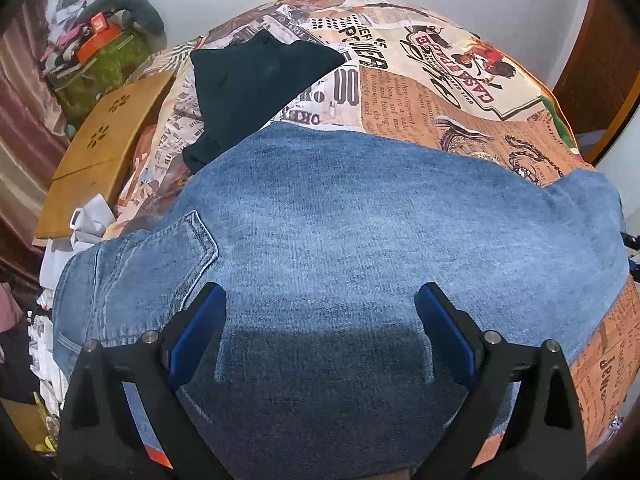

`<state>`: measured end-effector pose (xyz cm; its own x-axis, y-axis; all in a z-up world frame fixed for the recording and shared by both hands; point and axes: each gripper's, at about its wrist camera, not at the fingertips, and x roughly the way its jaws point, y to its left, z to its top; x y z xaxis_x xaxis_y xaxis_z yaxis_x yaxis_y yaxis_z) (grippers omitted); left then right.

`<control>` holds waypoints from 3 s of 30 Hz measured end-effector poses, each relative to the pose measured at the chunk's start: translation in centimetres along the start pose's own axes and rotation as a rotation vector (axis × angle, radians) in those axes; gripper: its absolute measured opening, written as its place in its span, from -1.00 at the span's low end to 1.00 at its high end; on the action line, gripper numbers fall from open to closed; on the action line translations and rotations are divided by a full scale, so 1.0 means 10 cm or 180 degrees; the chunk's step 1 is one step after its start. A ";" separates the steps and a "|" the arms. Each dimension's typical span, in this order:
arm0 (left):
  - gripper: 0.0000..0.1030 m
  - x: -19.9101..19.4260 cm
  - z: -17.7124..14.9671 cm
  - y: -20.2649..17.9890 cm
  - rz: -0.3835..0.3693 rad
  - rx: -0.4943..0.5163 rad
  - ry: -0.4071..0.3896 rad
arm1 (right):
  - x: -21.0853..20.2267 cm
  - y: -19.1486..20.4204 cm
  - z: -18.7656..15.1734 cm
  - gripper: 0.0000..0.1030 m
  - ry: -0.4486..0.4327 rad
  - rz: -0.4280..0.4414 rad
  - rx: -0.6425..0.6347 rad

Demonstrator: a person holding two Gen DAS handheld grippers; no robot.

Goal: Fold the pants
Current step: 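Grasp the frayed leg hem with the right tool and lift it, then fold the held leg hem over toward the waistband with the right tool, then open the right tool and press the folded jeans flat with both tools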

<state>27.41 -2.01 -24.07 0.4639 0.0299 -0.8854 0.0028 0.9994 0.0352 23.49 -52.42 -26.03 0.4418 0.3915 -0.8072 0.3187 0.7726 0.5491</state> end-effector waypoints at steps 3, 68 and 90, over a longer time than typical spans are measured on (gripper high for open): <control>0.90 -0.02 -0.01 0.01 -0.0010 0.0003 0.0014 | -0.05 0.00 0.09 -0.21 -0.0206 0.0018 0.0046; 0.99 -0.78 -0.31 0.92 0.0157 -0.0161 -0.0596 | 0.90 3.42 -1.59 -0.75 0.0351 0.0512 -0.2661; 0.99 -0.83 0.43 -0.15 -0.0224 0.0409 -0.0780 | -0.07 2.87 -1.00 0.01 -0.0343 0.0463 -0.2457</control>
<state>27.35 -3.84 -14.78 0.6588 -0.0605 -0.7499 0.1475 0.9878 0.0500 23.96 -25.55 -11.86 0.5258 0.4950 -0.6917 -0.4025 0.8612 0.3103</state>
